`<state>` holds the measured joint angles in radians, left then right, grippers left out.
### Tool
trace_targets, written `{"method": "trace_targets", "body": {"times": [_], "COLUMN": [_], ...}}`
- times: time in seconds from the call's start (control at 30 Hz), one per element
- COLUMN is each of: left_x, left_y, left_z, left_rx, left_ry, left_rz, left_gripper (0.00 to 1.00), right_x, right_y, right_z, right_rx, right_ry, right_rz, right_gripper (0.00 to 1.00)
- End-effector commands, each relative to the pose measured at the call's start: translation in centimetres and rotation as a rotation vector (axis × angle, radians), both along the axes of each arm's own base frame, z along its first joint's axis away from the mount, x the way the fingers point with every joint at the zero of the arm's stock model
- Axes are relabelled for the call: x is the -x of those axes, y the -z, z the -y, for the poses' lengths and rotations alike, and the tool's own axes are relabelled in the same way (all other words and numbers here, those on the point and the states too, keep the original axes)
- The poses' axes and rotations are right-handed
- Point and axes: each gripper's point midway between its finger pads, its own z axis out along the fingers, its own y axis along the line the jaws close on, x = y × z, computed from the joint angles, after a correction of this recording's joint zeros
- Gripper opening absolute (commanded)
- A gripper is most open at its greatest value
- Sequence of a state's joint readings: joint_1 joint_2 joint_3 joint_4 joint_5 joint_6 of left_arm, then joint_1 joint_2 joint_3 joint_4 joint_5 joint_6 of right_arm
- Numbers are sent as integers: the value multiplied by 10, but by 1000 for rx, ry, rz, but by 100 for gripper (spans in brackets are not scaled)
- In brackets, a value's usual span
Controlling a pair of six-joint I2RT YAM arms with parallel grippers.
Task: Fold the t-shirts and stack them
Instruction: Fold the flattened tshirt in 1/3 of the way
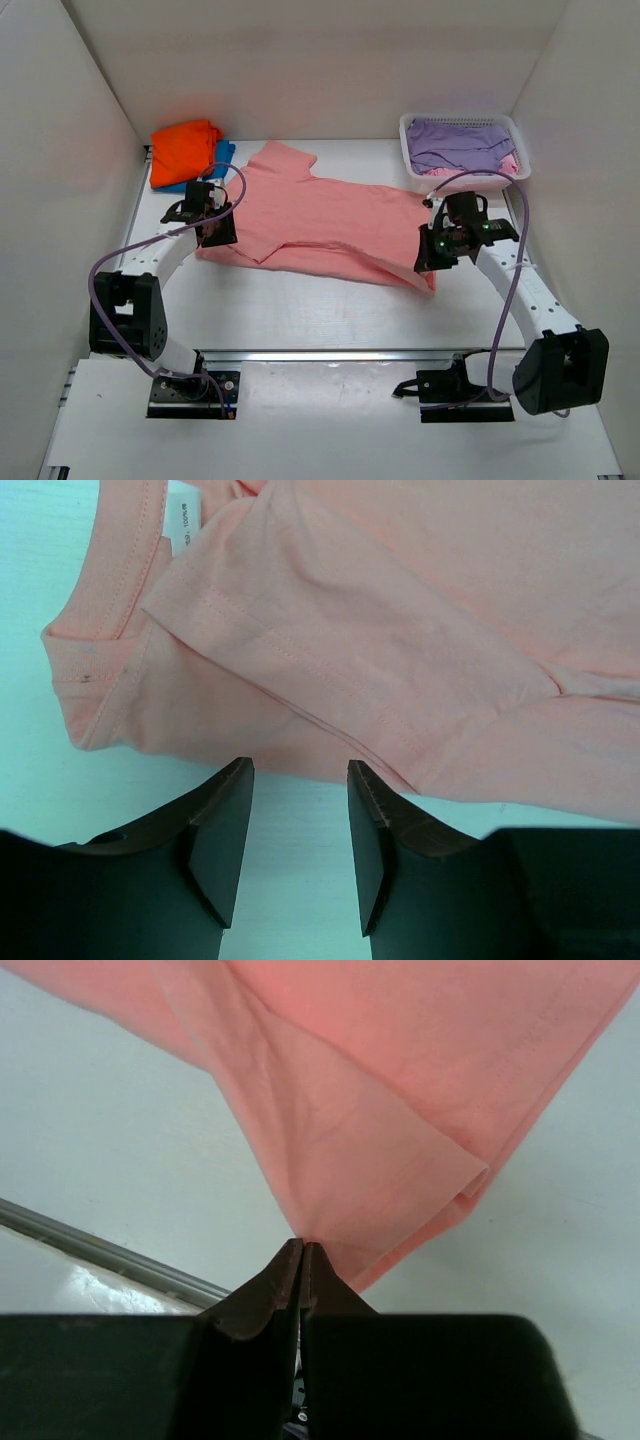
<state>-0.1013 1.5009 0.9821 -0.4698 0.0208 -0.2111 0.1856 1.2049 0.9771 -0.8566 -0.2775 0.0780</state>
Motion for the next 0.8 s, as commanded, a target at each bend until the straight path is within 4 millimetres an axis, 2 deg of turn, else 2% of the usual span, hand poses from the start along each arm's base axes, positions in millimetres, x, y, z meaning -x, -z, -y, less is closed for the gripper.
{"method": "trace_targets", "body": {"times": [0.0,0.03,0.07,0.13,0.2,0.23,0.27,0.3,0.33,0.4,0.5,0.6,0.77], "left_x": [-4,-4,-4,-4,-6,-6,-9,-7,-5,-9,-13,-19,-51], "left_y": [-17,-17,-18,-15,-13,-10,-10,-8,-3,-1,6,13,5], "left_z": [6,7,7,5,5,5,6,4,5,1,3,3,5], "left_rx": [27,34,32,25,23,22,22,17,3,-22,-32,-33,-23], "left_ry": [15,10,12,10,6,3,6,7,20,13,28,25,13], "left_rz": [56,54,57,44,44,37,41,30,12,9,-8,-17,40], "left_gripper": [53,54,54,53,54,53,54,55,55,55,55,55,56], "right_x": [-18,-30,-36,-64,-89,-106,-118,-124,-130,-135,-134,-122,-126], "right_y": [-22,-26,-25,-16,-4,5,12,11,12,5,3,23,44], "right_z": [1,1,9,20,38,55,73,76,84,86,67,58,58], "right_rx": [-68,-73,-70,-60,-37,9,75,91,141,192,180,146,119], "right_ry": [9,1,28,56,126,193,252,276,299,314,279,268,236], "right_rz": [44,59,56,55,55,48,45,39,26,28,47,13,28], "right_gripper": [0,0,0,0,0,0,7,12,12,13,16,20,33]}}
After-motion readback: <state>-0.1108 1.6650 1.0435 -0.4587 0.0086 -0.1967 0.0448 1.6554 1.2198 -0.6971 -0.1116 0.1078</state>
